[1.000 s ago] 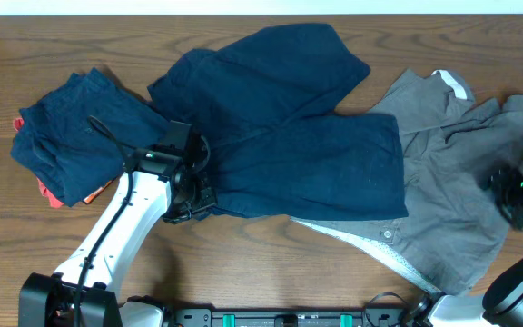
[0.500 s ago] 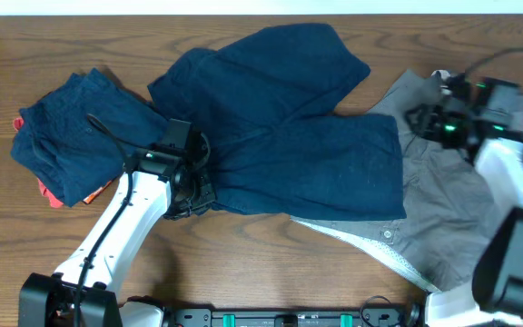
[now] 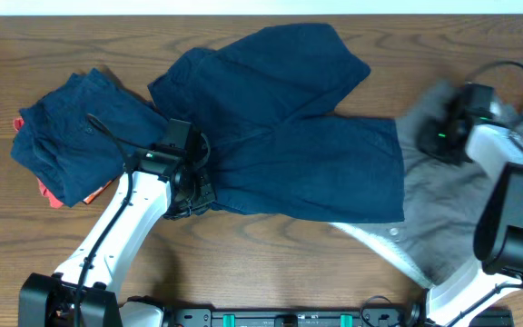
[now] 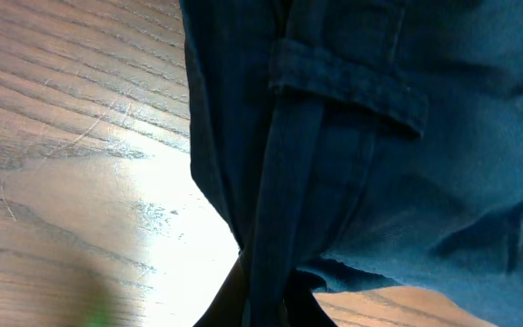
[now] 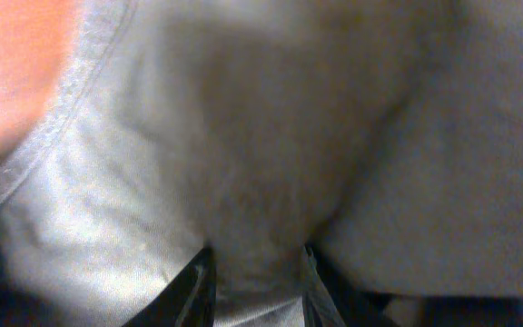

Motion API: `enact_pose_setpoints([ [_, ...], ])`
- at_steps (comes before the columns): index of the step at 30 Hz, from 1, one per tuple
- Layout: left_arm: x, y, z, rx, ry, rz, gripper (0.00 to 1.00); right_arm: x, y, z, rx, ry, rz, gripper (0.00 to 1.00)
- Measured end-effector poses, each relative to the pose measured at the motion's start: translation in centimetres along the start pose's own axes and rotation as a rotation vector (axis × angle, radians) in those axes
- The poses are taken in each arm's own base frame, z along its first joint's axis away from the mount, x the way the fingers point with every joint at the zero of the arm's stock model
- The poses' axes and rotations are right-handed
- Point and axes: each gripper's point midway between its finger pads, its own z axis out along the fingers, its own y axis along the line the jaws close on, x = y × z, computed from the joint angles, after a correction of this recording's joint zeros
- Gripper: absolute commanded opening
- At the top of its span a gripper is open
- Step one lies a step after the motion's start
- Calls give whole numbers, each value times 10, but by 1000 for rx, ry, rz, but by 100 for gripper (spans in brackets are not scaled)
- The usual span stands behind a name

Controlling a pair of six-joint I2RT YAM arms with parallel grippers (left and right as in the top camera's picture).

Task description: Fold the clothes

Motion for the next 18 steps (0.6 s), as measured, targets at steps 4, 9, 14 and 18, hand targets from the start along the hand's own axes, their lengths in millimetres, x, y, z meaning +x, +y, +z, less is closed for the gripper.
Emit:
enact_pose_setpoints([
  [4,0,0,0,-1,0,0,7,2,-102,-15,246,10,287,36],
  [9,-4,5,0,-28,-22,1,11,21,-192,-40,420,10,565,40],
  [14,-13,5,-1,-38,-65,2,16,7,-215,-83,458,-128,655,43],
  [18,-19,3,-1,-32,-89,4,17,-25,-198,-129,374,-297,594,45],
])
